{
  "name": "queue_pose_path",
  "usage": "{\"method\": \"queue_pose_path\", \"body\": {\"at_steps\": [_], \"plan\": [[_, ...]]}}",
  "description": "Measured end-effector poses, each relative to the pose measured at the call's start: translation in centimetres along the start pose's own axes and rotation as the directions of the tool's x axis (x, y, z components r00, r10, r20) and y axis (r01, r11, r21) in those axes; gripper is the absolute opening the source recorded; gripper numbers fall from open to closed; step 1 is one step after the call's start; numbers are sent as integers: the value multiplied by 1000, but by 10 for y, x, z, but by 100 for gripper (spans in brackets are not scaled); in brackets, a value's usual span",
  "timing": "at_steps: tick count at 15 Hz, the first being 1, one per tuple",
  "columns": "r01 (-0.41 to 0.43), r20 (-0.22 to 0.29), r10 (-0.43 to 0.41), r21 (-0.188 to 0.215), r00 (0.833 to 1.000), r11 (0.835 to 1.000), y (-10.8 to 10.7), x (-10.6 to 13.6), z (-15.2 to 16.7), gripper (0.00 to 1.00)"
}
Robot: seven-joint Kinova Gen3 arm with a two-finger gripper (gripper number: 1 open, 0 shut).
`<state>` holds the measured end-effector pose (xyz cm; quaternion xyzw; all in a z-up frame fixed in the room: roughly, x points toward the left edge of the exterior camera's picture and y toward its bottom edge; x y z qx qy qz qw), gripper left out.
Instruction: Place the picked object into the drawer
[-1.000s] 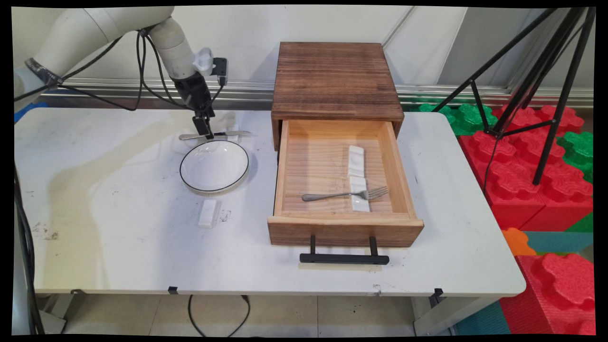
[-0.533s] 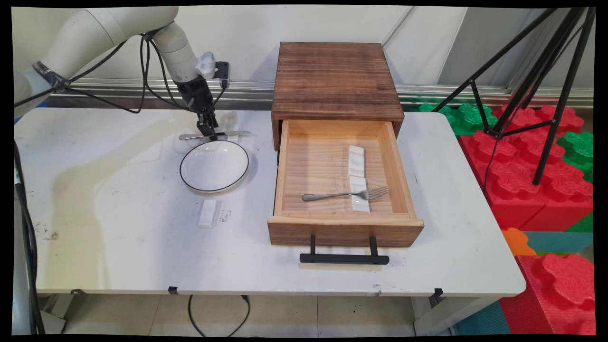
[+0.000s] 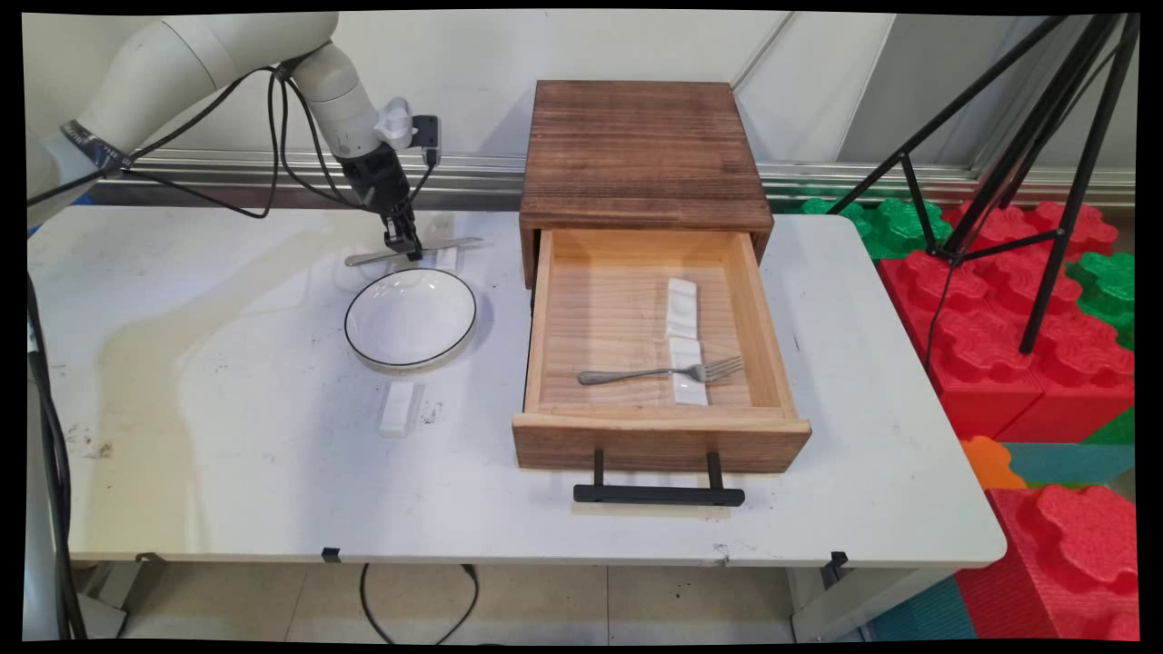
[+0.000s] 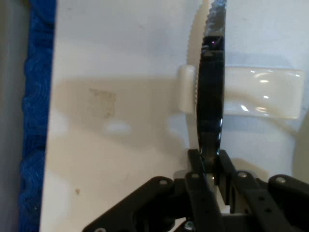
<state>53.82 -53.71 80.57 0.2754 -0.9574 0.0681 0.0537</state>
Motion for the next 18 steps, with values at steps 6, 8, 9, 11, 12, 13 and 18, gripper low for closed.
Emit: {"method": "queue_pose_path", "body": {"at_steps": [6,8,9,11,12,13,18], "plan": [[60,-17,-59,67,998,996,2,-6,-18,0],[87,-28,-85,93,996,992,3,-5,-27,0],[103,-36,-100,111,994,988,4,-3,-36,0],[131,-52,-125,144,991,981,9,-1,-53,0],[143,-62,-135,162,989,976,12,1,-64,0],[151,-75,-139,179,987,972,16,4,-75,0],[155,-134,-127,228,983,961,39,26,-125,0]]}}
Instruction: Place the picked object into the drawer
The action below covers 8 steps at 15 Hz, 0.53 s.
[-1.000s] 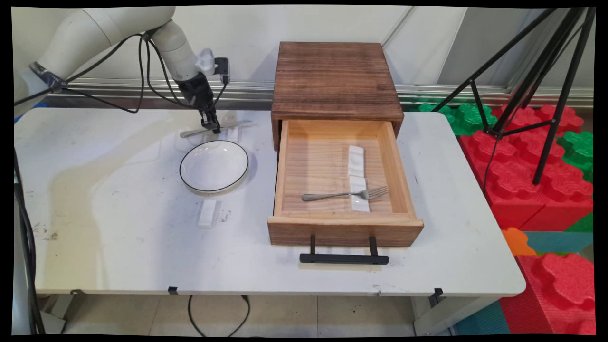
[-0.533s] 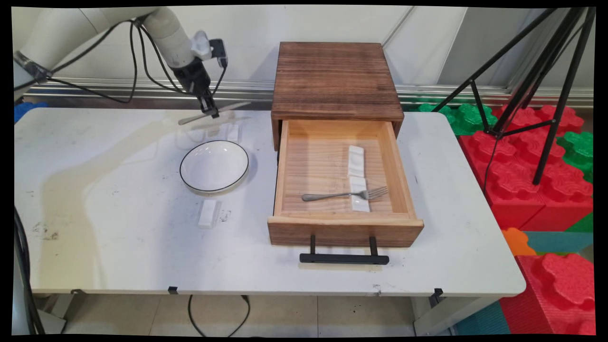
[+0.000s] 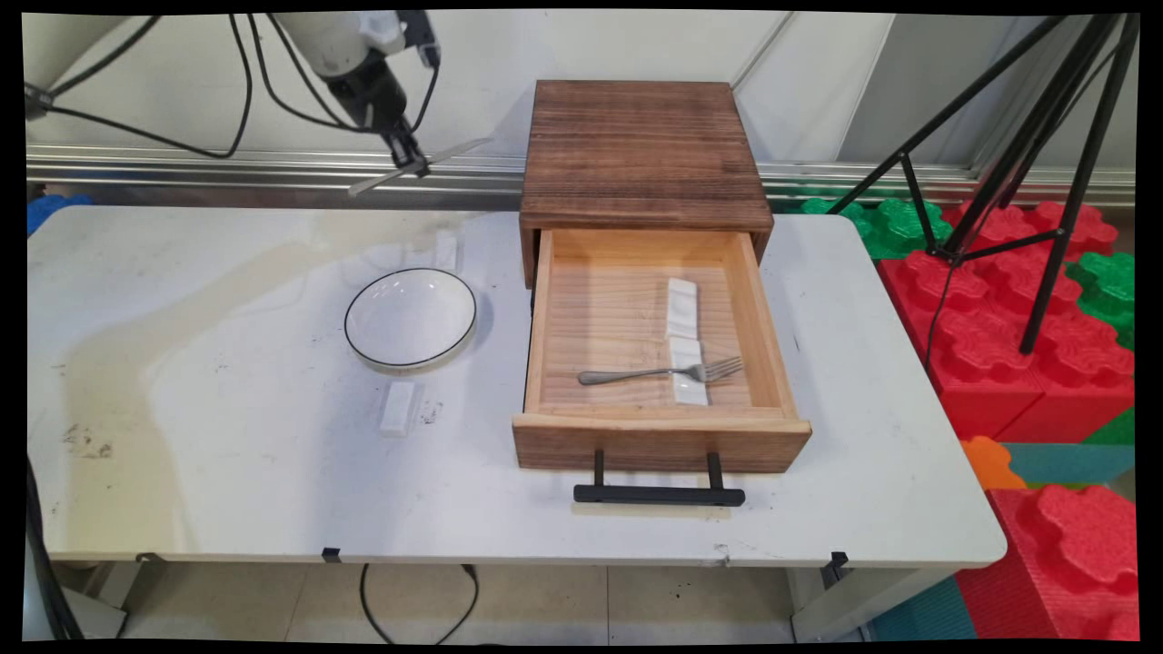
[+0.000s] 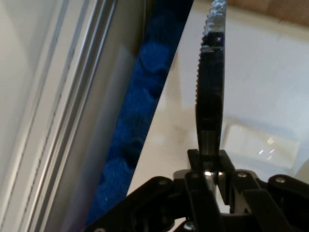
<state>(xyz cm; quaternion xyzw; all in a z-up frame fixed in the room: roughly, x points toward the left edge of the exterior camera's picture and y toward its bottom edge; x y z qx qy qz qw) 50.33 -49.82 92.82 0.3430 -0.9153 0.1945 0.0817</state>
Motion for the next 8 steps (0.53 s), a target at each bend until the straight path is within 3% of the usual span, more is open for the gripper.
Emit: {"method": "queue_pose_path", "body": {"at_steps": [4,8], "plan": [[-25,-49,25,-1,998,1000,19,21,-30,0],[-71,-118,68,-24,991,997,52,48,-61,0]]}}
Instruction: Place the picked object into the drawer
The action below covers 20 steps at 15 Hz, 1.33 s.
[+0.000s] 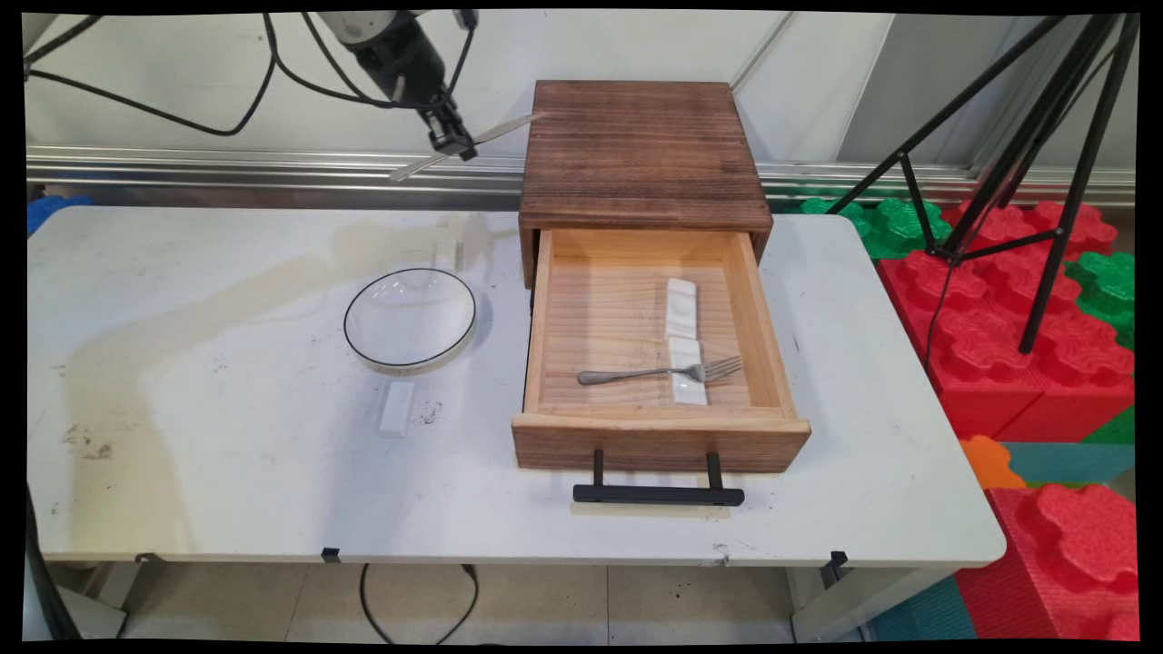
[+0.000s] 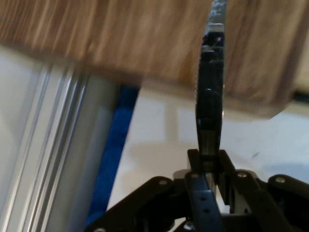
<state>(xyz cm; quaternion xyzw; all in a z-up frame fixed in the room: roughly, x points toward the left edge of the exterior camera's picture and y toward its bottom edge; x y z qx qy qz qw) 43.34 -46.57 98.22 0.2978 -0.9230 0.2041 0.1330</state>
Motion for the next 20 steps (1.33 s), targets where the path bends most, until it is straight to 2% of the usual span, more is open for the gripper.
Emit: {"method": "queue_pose_path", "body": {"at_steps": [2,4,11,15,20], "plan": [[-21,-24,21,-16,999,1000,14,12,-8,0],[-48,-52,46,-42,998,998,31,34,-14,0],[-121,-121,106,-123,987,985,86,78,-24,0],[-154,-161,127,-170,979,973,115,106,-18,0],[-179,-195,139,-205,971,962,133,129,2,0]]}}
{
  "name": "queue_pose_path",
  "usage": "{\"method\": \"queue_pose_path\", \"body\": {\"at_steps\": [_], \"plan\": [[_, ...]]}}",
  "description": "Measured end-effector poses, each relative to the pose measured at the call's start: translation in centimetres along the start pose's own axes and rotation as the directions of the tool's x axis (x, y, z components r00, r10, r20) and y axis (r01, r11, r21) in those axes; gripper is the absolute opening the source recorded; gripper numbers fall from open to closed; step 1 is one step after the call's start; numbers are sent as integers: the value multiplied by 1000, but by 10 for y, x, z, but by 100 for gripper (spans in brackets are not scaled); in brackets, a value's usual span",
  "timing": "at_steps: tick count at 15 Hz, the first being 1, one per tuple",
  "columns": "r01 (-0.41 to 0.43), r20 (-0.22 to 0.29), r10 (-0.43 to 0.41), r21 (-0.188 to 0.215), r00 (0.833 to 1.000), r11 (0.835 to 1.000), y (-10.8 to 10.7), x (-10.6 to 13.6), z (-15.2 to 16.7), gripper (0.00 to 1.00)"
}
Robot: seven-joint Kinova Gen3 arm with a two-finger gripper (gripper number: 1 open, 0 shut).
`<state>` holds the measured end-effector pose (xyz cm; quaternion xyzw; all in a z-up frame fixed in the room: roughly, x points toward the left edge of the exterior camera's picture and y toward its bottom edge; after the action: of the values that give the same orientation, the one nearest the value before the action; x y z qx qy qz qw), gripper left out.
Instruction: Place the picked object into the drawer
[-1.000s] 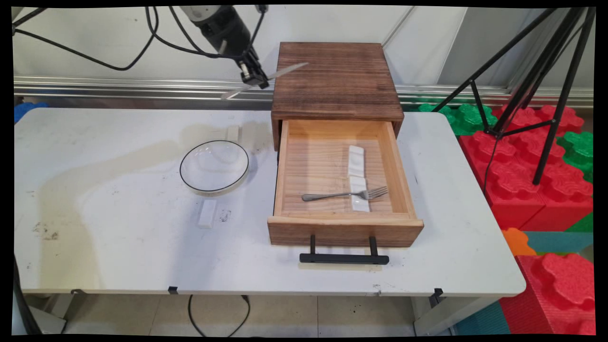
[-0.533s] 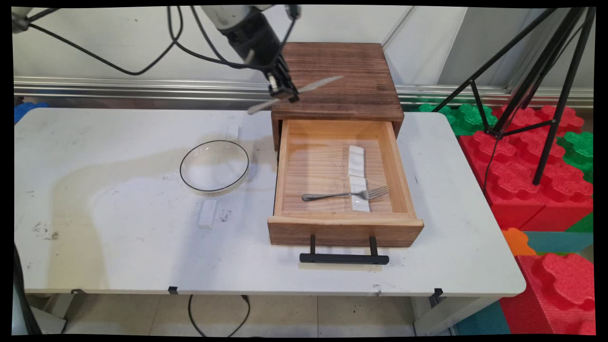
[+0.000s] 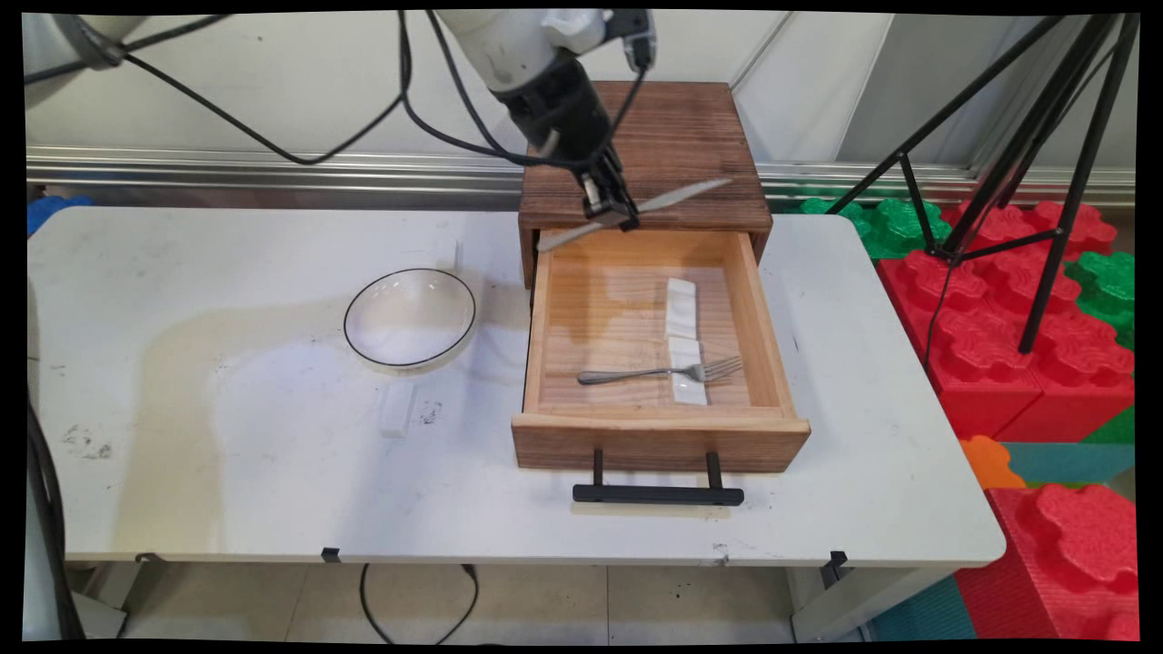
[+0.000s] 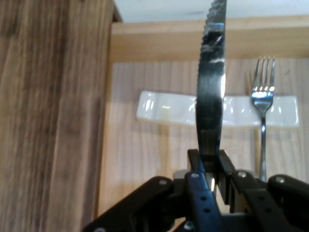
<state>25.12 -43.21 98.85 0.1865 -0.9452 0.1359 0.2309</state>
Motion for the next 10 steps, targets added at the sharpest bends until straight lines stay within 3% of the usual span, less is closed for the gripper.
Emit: {"method": "queue_pose_path", "body": {"at_steps": [10], "plan": [[-22,-20,21,-54,1000,998,-9,-4,74,0]]}}
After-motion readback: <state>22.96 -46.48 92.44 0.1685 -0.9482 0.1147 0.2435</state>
